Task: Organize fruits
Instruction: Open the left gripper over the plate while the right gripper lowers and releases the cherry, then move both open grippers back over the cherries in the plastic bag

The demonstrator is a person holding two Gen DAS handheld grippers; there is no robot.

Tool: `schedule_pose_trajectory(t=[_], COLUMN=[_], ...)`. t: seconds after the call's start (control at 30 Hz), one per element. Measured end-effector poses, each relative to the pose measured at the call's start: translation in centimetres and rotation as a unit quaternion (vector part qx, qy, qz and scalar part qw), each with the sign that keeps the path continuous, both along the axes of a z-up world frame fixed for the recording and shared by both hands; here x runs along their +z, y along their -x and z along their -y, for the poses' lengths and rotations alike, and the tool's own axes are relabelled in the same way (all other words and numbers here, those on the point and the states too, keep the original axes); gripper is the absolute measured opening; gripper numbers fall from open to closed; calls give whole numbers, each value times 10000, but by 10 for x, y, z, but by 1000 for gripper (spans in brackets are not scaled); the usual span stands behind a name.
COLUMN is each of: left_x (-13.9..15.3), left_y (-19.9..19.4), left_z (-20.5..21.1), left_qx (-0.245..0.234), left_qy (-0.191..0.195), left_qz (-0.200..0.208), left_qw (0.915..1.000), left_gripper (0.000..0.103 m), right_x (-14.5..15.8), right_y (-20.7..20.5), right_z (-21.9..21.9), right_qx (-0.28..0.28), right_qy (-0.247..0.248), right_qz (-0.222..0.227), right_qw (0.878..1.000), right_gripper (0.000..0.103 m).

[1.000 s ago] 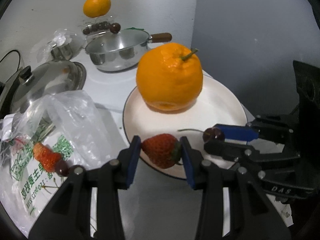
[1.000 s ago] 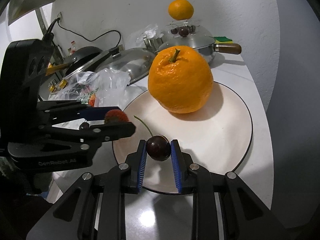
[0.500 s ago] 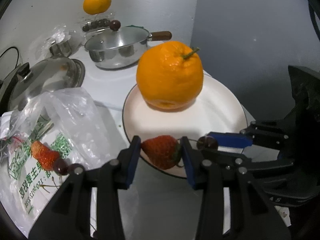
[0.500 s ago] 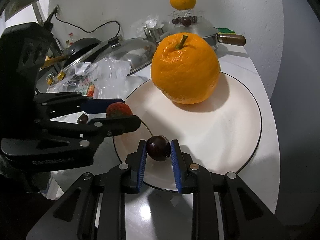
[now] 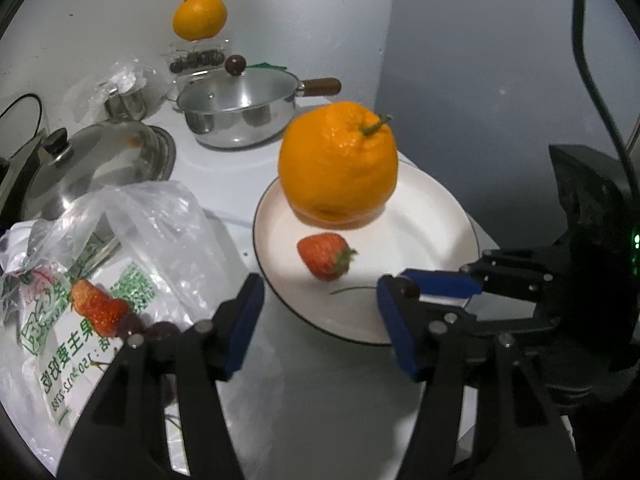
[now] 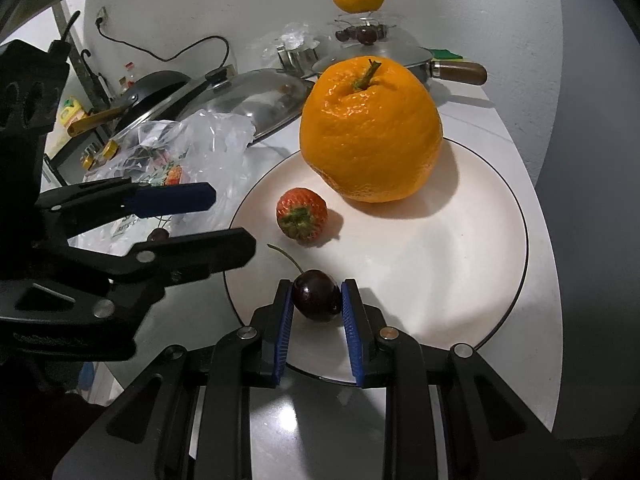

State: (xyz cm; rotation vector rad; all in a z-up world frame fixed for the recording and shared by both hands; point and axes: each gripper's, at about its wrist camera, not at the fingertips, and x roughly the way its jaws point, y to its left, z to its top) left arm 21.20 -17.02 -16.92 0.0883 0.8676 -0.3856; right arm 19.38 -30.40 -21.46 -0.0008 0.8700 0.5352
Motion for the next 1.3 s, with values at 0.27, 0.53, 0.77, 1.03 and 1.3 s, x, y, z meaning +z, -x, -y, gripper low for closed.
schedule_pose_trajectory(t=[0.27,0.53,0.77,1.03,1.3], left_x=[7,15,21,26,26], left_y=[9,20,31,46,61], left_z=[-9,-26,-41,-62,-85], left_qx=[60,200,292,407,620], left_qy=[45,114,229,286,289], left_qz=[60,157,251,319,343], left_qw=[10000,9996,9990,9983,9971], left_gripper=[60,60,71,71,71], right_x=[2,10,18,29,40], right_y=[1,5,11,21,33], right_z=[-4,-12,-13,-24,-45], right_qx=[-43,-114,-244,-262,-175], right_qy=[-14,69,118,159,192], right_qz=[32,159,274,401,537], right_qw=[10000,9998,9993,9987,9982], right_gripper=[26,40,44,44,44])
